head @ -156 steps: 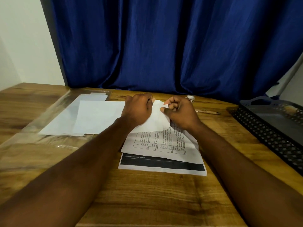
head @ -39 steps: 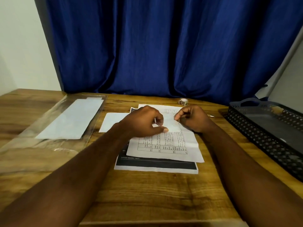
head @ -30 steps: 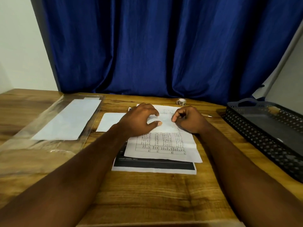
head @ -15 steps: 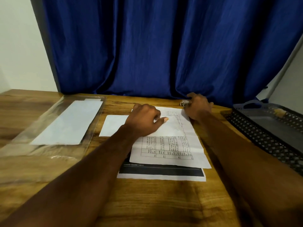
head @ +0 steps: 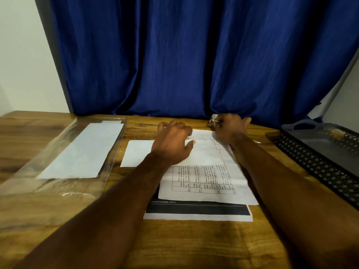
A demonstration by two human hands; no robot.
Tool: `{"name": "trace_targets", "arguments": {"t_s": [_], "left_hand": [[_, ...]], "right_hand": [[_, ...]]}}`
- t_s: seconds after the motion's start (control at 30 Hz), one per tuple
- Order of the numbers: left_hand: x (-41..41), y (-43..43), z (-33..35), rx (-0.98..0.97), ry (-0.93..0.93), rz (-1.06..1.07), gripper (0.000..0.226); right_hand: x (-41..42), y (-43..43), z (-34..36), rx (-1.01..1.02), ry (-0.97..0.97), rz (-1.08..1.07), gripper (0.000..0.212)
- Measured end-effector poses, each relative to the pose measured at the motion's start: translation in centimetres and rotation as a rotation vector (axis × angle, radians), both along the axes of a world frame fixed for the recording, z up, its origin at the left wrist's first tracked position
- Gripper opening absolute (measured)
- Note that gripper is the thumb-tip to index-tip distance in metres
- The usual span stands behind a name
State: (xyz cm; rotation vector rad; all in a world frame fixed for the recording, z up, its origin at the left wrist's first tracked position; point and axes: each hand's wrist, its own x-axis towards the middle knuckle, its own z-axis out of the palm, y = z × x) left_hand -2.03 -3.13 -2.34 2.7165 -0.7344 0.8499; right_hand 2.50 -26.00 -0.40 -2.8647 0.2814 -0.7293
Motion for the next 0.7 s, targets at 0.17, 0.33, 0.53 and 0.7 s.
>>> {"name": "trace_targets", "arguments": {"t_s": [0.17,0.33,0.53,0.7], "left_hand": [[0.1,-0.2,0.0,-0.124,0.013,0.070,0.069],[0.3,0.0,-1.7,-0.700,0.270,-0.200,0.098],[-0.8,0.5,-1.1,-0.881,0.362,-0.392,0.081],[-1.0,0.5,-1.2,-0.844,0.317,-0.409,0.062]], "right_hand": [[-2.8,2.8,1.5,0.503,-0.018,0.421,0.007],[-7.5,5.1,0.7,0.893,0.081,0.682,0.008],[-9.4,5.6,0.2,1.221,0.128,0.705,0.022],[-8.9,6.0,-0.2,1.293,0.183,0.743,0.026]]}}
